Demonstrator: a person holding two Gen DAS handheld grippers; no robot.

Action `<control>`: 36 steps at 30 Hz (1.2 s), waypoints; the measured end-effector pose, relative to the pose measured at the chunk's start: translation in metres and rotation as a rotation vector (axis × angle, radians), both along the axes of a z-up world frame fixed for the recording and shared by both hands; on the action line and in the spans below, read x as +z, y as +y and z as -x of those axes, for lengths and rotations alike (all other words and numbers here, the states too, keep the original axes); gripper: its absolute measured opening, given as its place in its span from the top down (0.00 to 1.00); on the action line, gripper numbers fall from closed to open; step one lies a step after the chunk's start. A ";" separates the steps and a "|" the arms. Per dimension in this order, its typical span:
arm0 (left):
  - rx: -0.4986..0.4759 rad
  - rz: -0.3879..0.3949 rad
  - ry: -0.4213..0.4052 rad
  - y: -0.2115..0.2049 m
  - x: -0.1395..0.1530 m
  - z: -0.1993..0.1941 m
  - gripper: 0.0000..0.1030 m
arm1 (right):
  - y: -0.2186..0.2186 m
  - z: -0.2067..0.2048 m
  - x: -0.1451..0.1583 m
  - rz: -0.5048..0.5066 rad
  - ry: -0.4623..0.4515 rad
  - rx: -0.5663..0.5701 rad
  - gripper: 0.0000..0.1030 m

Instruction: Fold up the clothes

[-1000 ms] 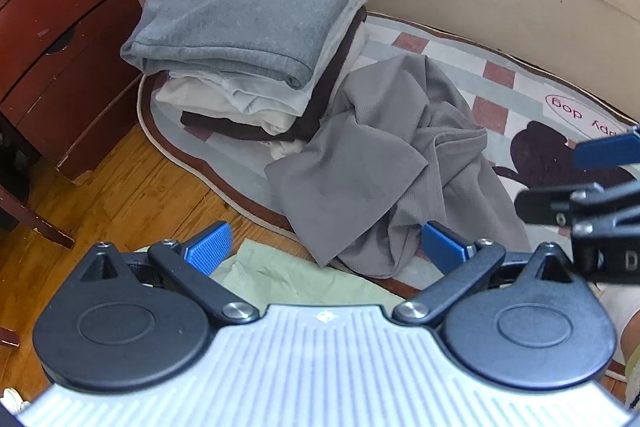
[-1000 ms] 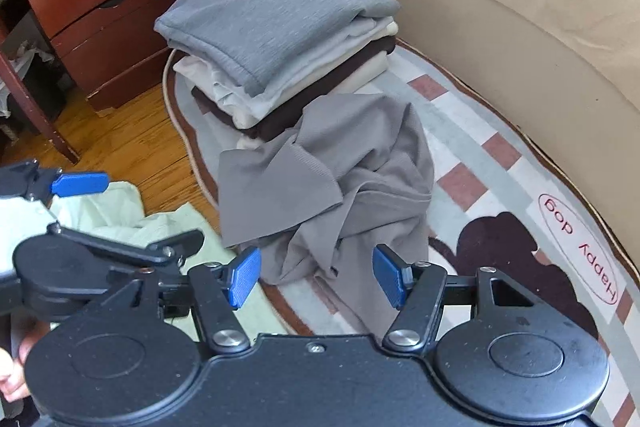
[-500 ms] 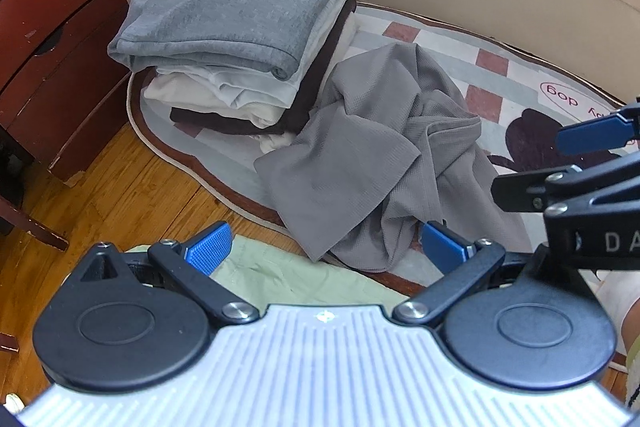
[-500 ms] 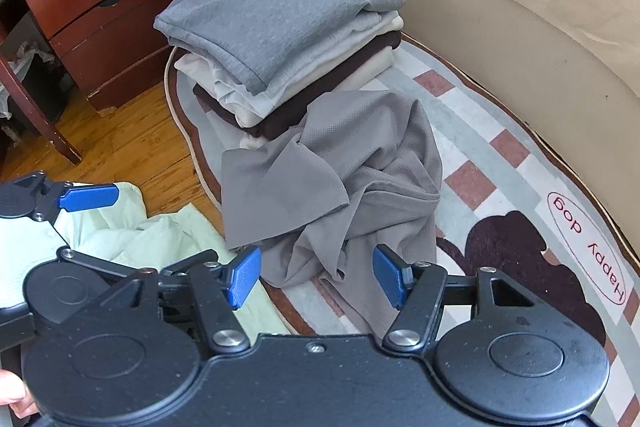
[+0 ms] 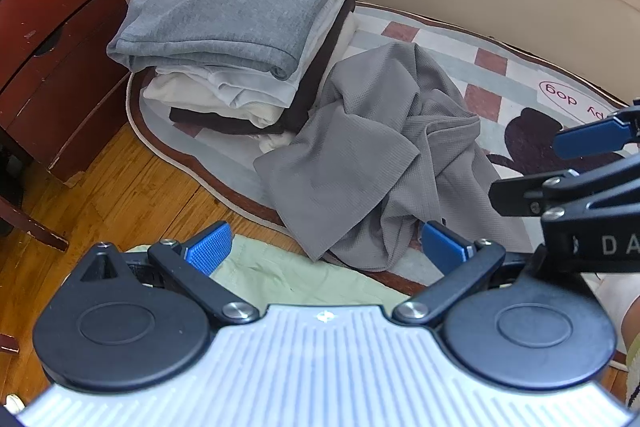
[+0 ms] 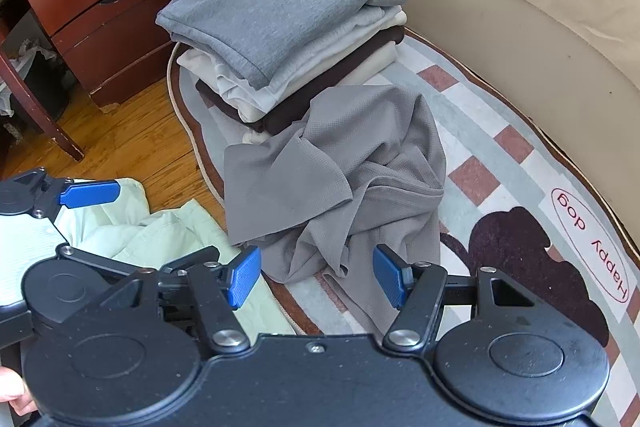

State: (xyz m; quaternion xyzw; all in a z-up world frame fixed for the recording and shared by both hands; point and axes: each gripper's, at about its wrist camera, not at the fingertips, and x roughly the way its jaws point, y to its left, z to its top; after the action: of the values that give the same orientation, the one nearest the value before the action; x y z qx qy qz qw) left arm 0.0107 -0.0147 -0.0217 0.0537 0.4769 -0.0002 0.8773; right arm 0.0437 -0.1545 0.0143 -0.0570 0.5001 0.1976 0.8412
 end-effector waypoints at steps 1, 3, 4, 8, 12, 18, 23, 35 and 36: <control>-0.001 0.000 0.001 0.000 0.000 0.000 0.00 | 0.000 0.000 0.000 0.000 0.001 0.000 0.35; -0.002 0.000 0.002 0.000 -0.001 0.000 0.00 | 0.000 -0.001 -0.001 0.001 0.002 -0.001 0.35; -0.003 0.000 0.003 0.000 -0.001 0.000 0.00 | 0.000 0.000 -0.001 0.001 0.003 -0.002 0.35; -0.003 0.000 0.005 -0.001 -0.001 0.000 0.00 | 0.000 0.000 -0.001 0.001 0.004 -0.004 0.35; 0.001 0.000 0.004 -0.001 -0.001 0.000 0.00 | -0.001 -0.001 -0.001 0.001 0.006 -0.005 0.35; 0.001 0.000 0.006 -0.002 -0.002 -0.001 0.00 | -0.001 -0.001 -0.002 -0.001 0.008 -0.006 0.35; -0.002 -0.002 0.009 -0.001 -0.003 -0.002 0.00 | -0.001 -0.002 -0.003 -0.007 0.014 -0.007 0.35; 0.019 0.040 0.013 0.015 -0.041 -0.038 0.00 | -0.031 -0.053 -0.036 -0.062 -0.130 -0.004 0.35; 0.017 0.046 0.006 0.017 -0.043 -0.040 0.00 | -0.034 -0.058 -0.040 -0.053 -0.157 -0.004 0.35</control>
State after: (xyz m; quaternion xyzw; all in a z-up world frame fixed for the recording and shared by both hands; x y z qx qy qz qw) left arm 0.0506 0.0020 -0.0643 0.0296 0.4800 -0.0037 0.8768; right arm 0.1015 -0.1885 -0.0261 -0.0491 0.4274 0.2041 0.8793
